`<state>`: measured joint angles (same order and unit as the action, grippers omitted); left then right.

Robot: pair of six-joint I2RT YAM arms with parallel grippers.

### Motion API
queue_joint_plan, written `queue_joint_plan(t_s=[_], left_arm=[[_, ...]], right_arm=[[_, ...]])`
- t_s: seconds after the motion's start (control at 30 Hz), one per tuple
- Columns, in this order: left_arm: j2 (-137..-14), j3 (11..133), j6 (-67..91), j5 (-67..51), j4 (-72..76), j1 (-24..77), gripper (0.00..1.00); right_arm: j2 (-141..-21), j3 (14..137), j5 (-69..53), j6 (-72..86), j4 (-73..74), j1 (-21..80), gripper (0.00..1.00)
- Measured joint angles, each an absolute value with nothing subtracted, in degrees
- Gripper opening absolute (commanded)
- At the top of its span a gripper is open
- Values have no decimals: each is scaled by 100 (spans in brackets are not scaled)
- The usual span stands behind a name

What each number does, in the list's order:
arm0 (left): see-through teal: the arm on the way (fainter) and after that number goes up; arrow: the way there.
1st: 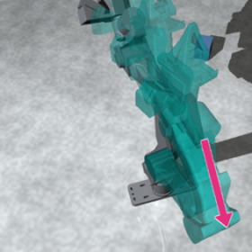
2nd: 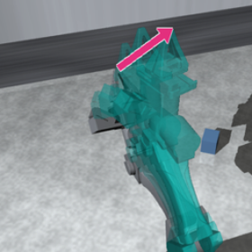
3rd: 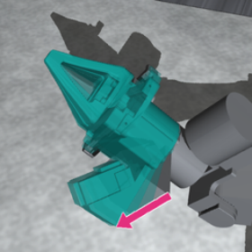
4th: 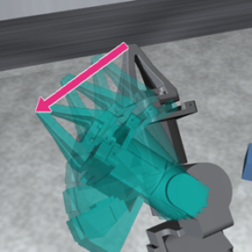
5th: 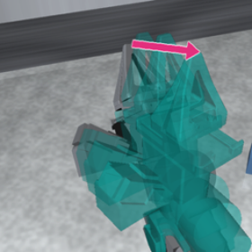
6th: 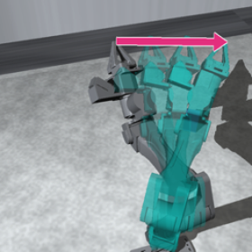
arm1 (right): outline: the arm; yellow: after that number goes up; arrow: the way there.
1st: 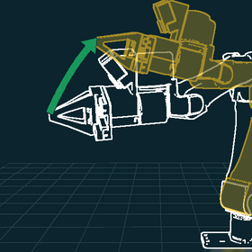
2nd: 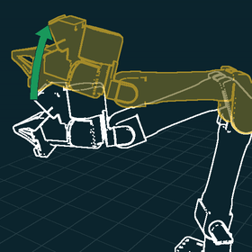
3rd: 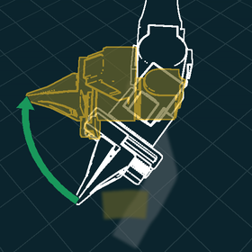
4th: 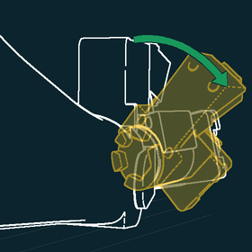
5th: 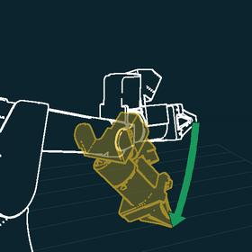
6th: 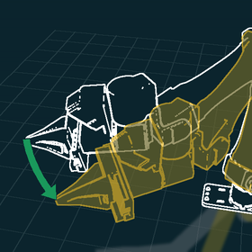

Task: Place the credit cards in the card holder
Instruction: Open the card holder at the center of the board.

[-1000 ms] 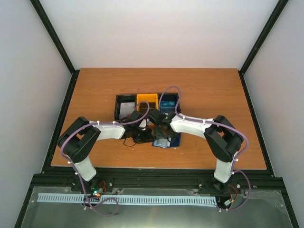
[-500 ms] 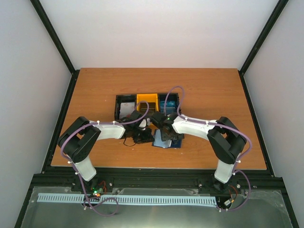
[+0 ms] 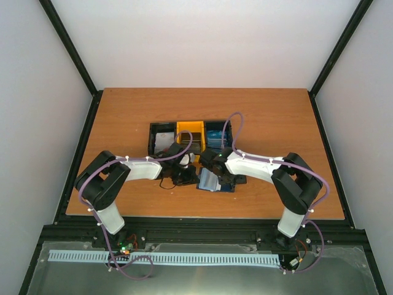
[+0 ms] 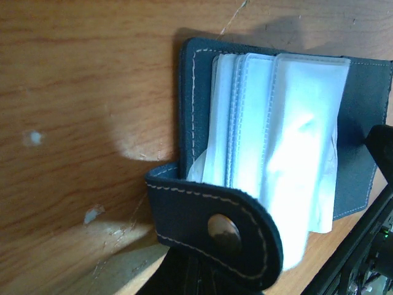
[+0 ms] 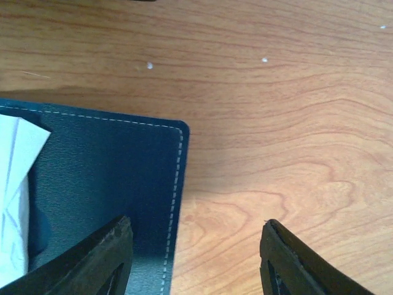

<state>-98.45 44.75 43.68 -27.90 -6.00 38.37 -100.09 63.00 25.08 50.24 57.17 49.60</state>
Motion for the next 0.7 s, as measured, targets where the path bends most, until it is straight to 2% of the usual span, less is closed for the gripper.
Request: queue_joint_plan(t_s=[0.23,0.3,0.47,0.7], left_arm=[[-9845,4475,4329,-2805,-600,3837,1],[-9845,4475,4311,-2808,-598,3837,1],[-9845,4475,4307,-2810,-598,3837,0],[-9845,4475,4309,-2812,-598,3837,0]], right_arm=[[-9699,6536,2635,4958,5771,4960,54],[-9382,6589,2462,4729,5509,4958,49],[-9192,6805,1535,4355,4689,4958,26],[-9596,6593,338,4392,3682,4960,11]])
